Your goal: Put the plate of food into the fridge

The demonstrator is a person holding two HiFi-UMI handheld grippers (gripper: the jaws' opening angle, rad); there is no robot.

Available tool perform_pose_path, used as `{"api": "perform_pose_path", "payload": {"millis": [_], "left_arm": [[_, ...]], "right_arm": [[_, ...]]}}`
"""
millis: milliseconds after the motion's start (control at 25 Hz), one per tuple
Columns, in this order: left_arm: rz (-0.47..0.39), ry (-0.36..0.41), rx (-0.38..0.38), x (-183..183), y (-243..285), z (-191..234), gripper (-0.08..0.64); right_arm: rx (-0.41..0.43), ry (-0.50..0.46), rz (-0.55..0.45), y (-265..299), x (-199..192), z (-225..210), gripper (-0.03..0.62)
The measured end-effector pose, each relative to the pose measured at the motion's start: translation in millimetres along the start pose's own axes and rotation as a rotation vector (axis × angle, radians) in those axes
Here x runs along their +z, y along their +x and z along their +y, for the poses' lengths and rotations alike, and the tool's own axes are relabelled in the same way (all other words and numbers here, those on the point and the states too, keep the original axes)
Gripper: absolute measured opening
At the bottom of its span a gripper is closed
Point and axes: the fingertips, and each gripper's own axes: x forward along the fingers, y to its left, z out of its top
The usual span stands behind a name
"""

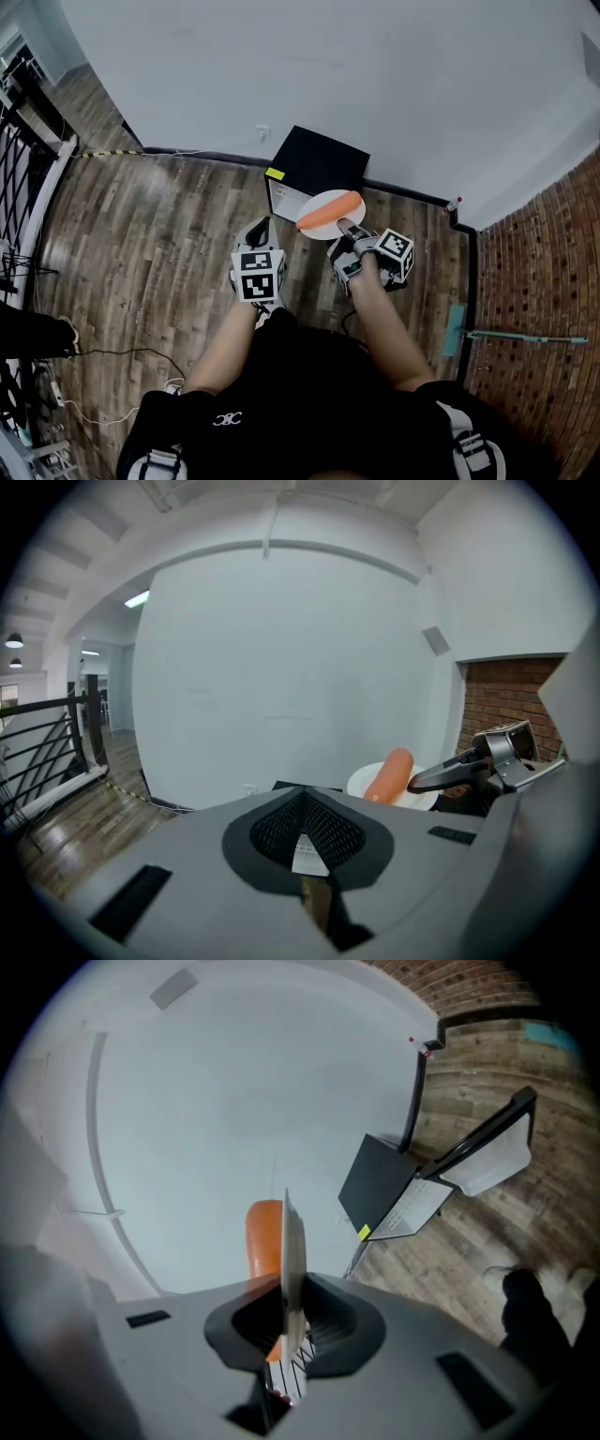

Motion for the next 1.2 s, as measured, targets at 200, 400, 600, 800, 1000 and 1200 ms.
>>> {"api": "perform_pose_path", "payload": {"millis": [200,400,600,800,1000,1200], "left_arm": [[0.020,-0.009,-0.016,17,46,39,-0.006],[0.029,-0.009,-0.041,26,83,65,-0.006],[0.066,-0.064,-0.029,13,106,88,-0.005],[0.094,-0.110,0.006,-4,128,103,-0.006],[0.116,-0.148,0.040,-34,149,114,-0.006],[0.134,-0.199,0.085,-70,167,128,-0.006]], "right_arm": [[-0.012,0.001,-0.012,57,12,14,0.043],[0.001,-0.007,-0.029,99,19,26,0.043],[-0.013,-0.015,0.003,128,15,22,0.043],[-0.038,-0.056,0.070,161,20,2,0.043],[-0.016,-0.072,0.142,191,16,-31,0.043],[-0.049,-0.095,0.245,222,2,-87,0.043]]}}
